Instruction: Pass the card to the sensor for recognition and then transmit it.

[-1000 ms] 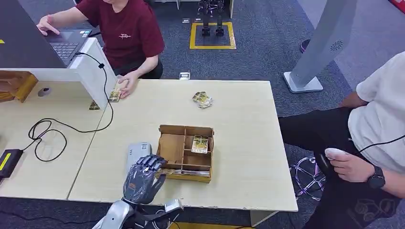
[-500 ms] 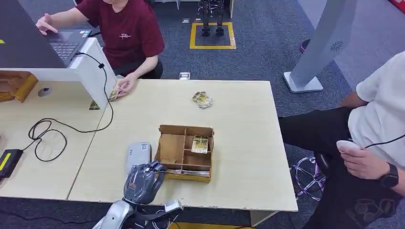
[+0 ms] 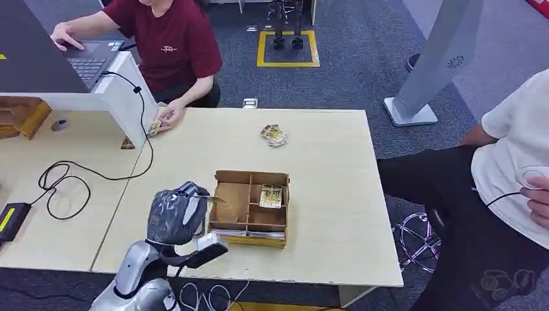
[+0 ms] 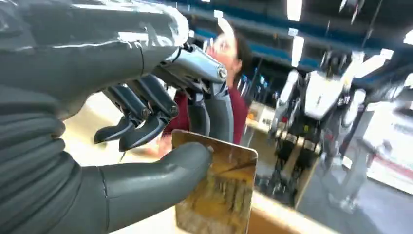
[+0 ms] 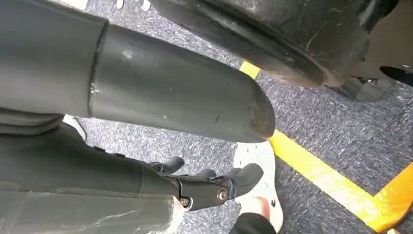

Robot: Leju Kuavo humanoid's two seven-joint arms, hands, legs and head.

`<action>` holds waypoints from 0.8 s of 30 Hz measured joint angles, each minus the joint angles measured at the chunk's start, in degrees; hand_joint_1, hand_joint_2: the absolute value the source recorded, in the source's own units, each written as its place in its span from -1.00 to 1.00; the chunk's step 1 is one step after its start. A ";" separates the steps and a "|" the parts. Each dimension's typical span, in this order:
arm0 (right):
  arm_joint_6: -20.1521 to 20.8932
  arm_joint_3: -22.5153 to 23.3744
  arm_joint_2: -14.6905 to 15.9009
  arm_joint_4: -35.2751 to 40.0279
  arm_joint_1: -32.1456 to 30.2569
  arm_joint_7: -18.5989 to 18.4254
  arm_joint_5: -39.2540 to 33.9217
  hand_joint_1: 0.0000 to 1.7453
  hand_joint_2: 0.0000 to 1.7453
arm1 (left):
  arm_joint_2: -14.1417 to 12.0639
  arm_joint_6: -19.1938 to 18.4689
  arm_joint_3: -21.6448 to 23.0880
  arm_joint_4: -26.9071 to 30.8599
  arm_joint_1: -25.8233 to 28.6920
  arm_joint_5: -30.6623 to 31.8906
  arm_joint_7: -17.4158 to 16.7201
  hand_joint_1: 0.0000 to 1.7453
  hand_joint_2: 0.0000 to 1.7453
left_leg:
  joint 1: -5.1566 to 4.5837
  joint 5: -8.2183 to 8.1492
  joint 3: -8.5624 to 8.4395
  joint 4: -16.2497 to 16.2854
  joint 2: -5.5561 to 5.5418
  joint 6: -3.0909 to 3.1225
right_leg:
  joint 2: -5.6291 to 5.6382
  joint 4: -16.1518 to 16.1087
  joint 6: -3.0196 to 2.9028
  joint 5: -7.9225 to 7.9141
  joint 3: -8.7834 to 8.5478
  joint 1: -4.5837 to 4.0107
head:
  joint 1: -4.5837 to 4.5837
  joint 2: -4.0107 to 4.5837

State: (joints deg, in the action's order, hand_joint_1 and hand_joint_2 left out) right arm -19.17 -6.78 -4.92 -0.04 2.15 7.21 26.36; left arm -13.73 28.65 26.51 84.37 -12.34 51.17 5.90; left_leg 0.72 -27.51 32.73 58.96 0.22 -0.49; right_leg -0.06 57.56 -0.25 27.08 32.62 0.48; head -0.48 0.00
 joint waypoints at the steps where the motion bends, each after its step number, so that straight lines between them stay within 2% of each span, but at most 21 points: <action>1: -0.04 0.04 -0.02 0.00 -0.01 0.00 -0.02 -1.00 -1.00 | -0.47 0.00 -0.63 1.32 -0.47 0.06 -0.15 1.00 1.00 | 0.01 0.01 0.00 0.00 -0.01 -0.01 | 0.00 0.01 0.00 0.00 0.01 -0.01 | 0.02 0.00; 8: -0.24 0.09 -0.02 0.00 -0.08 0.00 -0.07 -1.00 -1.00 | -3.58 -1.42 -4.06 7.25 -3.98 -0.66 -1.27 1.00 1.00 | 0.02 0.02 0.00 0.00 0.00 -0.02 | 0.00 0.02 -0.06 -0.03 0.01 -0.03 | 0.02 0.00; 13: -0.26 0.09 -0.02 0.00 -0.10 0.00 -0.07 -1.00 -1.00 | -4.04 -1.59 -4.89 8.94 -4.14 -0.76 -1.66 1.00 1.00 | 0.01 0.02 0.00 0.00 0.00 -0.02 | 0.01 0.02 -0.05 -0.03 0.03 -0.03 | 0.02 0.00; 15: -0.33 0.09 -0.02 0.00 -0.09 0.00 -0.02 -1.00 -1.00 | -4.02 -1.48 -4.96 8.93 -4.47 1.34 -3.28 1.00 1.00 | 0.01 0.02 0.01 0.00 -0.01 -0.02 | 0.01 0.02 -0.05 -0.03 0.05 -0.03 | 0.04 0.00; 20: -0.39 0.04 -0.02 0.00 0.13 -0.44 0.61 -1.00 -1.00 | -3.30 -0.70 -5.46 4.73 -8.94 8.97 -9.32 1.00 1.00 | 0.01 0.07 0.02 0.00 -0.01 -0.03 | 0.00 0.02 -0.05 -0.06 0.05 -0.02 | 0.04 0.00; 24: -0.42 -0.02 -0.02 0.00 0.23 -0.76 1.07 -1.00 -1.00 | -2.29 -0.41 -6.14 -0.27 -12.02 11.34 -10.82 1.00 1.00 | 0.02 0.09 0.00 0.00 0.01 -0.06 | 0.01 0.03 -0.10 -0.12 0.06 -0.03 | 0.02 0.00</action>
State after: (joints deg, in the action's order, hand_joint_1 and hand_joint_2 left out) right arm -19.58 -6.80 -4.94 -0.04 2.38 6.45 27.43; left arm -16.02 28.24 20.37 84.10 -24.36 62.51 -4.92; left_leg 0.74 -27.41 32.74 58.96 0.23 -0.55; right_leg -0.05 57.59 -0.36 26.97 32.68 0.46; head -0.46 0.00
